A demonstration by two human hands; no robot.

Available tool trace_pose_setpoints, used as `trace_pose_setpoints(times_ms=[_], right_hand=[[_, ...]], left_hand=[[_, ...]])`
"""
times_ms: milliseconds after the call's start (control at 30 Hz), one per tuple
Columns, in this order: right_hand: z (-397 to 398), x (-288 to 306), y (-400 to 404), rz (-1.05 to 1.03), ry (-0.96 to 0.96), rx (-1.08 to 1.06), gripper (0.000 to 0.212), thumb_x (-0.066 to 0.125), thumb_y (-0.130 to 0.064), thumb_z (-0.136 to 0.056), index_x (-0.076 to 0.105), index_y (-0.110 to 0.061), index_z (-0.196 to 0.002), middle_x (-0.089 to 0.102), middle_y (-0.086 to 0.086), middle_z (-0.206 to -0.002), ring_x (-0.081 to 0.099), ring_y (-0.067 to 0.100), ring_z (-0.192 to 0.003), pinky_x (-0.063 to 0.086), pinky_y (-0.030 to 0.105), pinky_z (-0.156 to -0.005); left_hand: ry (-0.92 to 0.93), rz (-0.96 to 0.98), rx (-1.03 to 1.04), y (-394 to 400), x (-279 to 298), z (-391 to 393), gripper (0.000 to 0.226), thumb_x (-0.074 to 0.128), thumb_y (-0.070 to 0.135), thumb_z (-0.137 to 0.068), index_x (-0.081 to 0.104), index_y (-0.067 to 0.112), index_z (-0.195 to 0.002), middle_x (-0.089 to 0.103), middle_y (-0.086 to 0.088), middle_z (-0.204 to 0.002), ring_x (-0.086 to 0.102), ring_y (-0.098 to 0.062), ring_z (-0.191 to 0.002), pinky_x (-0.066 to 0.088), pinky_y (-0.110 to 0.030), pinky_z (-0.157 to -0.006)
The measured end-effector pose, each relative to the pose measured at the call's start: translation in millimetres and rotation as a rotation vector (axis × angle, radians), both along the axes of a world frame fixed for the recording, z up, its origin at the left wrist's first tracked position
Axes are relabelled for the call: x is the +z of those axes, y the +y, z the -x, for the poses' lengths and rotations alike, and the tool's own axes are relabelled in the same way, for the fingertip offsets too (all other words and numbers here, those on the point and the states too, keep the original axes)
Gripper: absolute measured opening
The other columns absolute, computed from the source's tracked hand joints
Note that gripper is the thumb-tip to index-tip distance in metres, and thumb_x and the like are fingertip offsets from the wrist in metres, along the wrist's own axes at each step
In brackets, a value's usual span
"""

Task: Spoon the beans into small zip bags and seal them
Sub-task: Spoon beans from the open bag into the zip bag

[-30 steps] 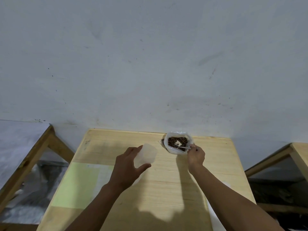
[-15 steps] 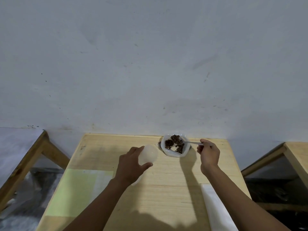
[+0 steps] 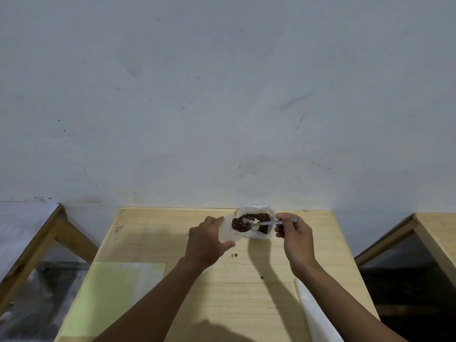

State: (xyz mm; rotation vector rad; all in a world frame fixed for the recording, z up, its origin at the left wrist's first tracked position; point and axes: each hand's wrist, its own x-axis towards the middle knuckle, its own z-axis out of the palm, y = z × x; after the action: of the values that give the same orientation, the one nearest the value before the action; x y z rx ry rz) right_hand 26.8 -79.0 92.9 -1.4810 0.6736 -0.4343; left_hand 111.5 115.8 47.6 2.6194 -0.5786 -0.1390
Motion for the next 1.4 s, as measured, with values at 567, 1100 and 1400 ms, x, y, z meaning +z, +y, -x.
trace_pose_setpoints(times_ms=[567, 1100, 1400], right_hand=[[-12, -6, -11, 0.277, -0.154, 0.026, 0.020, 0.048, -0.020, -0.101, 0.068, -0.020, -0.104, 0.070, -0.004, -0.097, 0.065, 0.012, -0.085, 0.049, 0.018, -0.074], [-46, -113, -29, 0.195, 0.217, -0.245, 0.028, 0.045, -0.020, -0.097, 0.070, -0.015, -0.109, 0.072, 0.011, -0.105, 0.064, 0.029, -0.103, 0.049, 0.047, -0.096], [-60, -127, -14, 0.057, 0.351, -0.127, 0.029, 0.045, -0.020, -0.099, 0.073, -0.011, -0.101, 0.069, 0.011, -0.097, 0.062, 0.030, -0.093, 0.050, 0.043, -0.089]], left_hand=[[0.086, -0.019, 0.027, 8, -3, -7, 0.073, 0.069, 0.057, -0.074, 0.047, 0.028, -0.136, 0.056, 0.003, -0.124, 0.057, -0.016, -0.108, 0.043, -0.034, -0.091], [0.132, 0.004, 0.092, 24, -11, 0, 0.077, 0.067, 0.059, -0.076, 0.043, 0.025, -0.141, 0.052, 0.004, -0.134, 0.055, -0.015, -0.116, 0.039, -0.037, -0.103], [0.148, 0.018, 0.111, 32, -15, 0, 0.078, 0.068, 0.060, -0.075, 0.042, 0.029, -0.141, 0.051, 0.007, -0.133, 0.055, -0.013, -0.116, 0.039, -0.037, -0.103]])
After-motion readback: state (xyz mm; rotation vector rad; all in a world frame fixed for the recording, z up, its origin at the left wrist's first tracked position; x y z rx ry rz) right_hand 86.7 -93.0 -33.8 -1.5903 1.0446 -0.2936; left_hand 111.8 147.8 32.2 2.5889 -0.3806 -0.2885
